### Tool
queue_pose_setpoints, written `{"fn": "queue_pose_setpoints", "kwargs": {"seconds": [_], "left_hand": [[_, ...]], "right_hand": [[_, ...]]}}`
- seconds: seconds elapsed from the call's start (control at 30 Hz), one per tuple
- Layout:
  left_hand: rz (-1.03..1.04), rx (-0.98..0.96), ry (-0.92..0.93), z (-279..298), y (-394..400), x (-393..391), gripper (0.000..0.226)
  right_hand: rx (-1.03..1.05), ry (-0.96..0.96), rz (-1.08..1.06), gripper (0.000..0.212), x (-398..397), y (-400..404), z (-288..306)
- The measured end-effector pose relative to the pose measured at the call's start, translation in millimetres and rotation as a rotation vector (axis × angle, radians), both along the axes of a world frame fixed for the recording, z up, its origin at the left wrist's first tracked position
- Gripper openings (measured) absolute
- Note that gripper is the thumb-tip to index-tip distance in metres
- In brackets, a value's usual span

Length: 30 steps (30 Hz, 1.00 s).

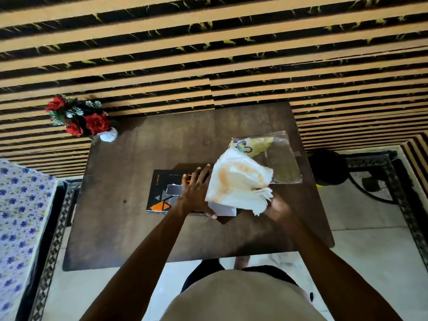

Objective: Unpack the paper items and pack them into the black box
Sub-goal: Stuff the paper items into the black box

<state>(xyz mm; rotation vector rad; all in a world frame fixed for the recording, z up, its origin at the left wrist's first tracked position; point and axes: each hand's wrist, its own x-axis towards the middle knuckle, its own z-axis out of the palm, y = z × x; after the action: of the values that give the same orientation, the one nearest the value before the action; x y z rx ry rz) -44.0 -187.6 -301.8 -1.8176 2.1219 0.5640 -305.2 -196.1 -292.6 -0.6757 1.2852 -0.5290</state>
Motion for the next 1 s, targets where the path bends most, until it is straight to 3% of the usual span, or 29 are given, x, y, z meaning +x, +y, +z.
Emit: {"fn": "queue_pose_setpoints", "kwargs": {"seconds": [0.1, 0.2, 0.3, 0.5, 0.6, 0.77, 1.0], "left_hand": [[0.005, -0.018, 0.032, 1, 1, 2, 0.145], [0.009, 0.006, 0.050, 4, -2, 4, 0.143], [0.016, 0.047, 0.103, 4, -3, 7, 0.141], [0.170, 0.064, 0.288, 5, -11, 13, 0.092], [0.232, 0.043, 0.337, 6, -9, 11, 0.082], [0.365, -0.040, 0.383, 13, -2, 2, 0.072], [0.252, -0.035, 0.418, 6, 2, 9, 0.035]], "right_hand": [[0.130, 0.042, 0.065, 0.040, 11, -5, -18], [0.030, 0.234, 0.150, 0.045, 14, -14, -21], [-0.028, 0.251, 0.236, 0.052, 11, -20, -25], [-0.175, 0.264, 0.294, 0.066, 23, -27, -20], [-0.232, 0.359, 0.332, 0.061, 37, -33, -28], [-0.011, 0.242, 0.209, 0.057, 40, -30, -45], [0.196, 0.064, -0.033, 0.038, 27, -24, -67]]}}
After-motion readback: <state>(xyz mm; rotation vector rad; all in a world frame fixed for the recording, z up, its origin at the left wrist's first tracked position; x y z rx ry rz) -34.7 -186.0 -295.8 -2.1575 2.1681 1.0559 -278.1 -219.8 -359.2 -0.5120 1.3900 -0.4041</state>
